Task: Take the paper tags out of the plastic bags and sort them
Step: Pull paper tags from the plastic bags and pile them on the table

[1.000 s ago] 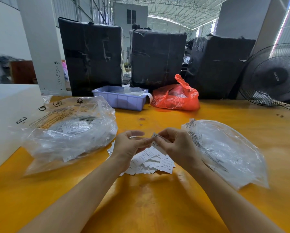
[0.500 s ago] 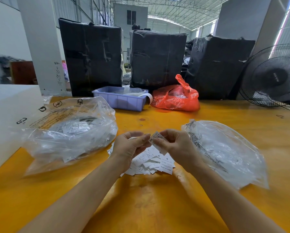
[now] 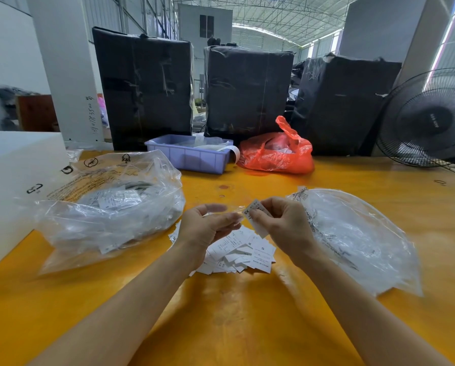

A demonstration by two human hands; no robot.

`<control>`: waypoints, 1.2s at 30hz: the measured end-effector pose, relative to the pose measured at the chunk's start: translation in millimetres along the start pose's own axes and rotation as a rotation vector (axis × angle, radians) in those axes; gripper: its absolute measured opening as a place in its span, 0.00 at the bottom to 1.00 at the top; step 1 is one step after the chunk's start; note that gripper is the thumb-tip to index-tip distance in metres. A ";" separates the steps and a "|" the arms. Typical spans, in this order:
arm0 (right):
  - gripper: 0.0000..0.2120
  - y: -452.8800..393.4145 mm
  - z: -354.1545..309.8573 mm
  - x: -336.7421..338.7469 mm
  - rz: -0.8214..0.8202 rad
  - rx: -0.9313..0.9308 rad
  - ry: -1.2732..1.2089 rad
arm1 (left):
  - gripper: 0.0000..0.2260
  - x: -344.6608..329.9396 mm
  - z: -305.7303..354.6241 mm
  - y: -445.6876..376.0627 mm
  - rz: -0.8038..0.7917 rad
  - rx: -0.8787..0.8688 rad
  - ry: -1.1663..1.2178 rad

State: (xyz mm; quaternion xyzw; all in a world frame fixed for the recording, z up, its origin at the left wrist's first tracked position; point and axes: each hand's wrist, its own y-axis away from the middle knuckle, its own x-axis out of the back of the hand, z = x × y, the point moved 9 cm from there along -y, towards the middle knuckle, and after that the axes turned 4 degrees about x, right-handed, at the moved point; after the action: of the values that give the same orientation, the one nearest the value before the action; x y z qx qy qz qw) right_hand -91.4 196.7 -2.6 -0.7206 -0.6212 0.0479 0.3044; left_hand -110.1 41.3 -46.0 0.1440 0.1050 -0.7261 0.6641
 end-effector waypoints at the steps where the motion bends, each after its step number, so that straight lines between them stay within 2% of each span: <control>1: 0.03 0.0 -0.1 0.1 -0.001 -0.001 0.000 | 0.16 -0.1 0.7 -0.2 -0.002 -0.008 -0.002; 9: 0.02 1.3 5.1 -3.9 -0.048 -0.062 -0.031 | 0.24 3.2 6.1 -0.6 0.011 -0.081 -0.034; 21: 0.04 0.8 14.5 -4.1 -0.041 -0.164 -0.154 | 0.21 -0.4 9.7 1.8 -0.005 -0.129 -0.114; 28: 0.04 5.8 17.9 -19.1 -0.190 -0.215 -0.225 | 0.17 0.4 6.2 0.2 -0.005 -0.093 -0.092; 33: 0.11 6.0 8.9 -17.0 -0.200 -0.140 -0.178 | 0.14 1.5 3.1 -1.7 0.008 -0.076 -0.096; 36: 0.20 6.4 0.9 -15.5 -0.220 -0.056 0.030 | 0.14 0.0 0.5 -0.9 0.001 -0.064 -0.142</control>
State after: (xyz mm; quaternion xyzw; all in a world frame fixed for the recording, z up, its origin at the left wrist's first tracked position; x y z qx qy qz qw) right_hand -89.7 182.5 -11.3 -0.6570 -0.6930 -0.0139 0.2967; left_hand -111.1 41.2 -45.6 0.0707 0.0806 -0.7306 0.6743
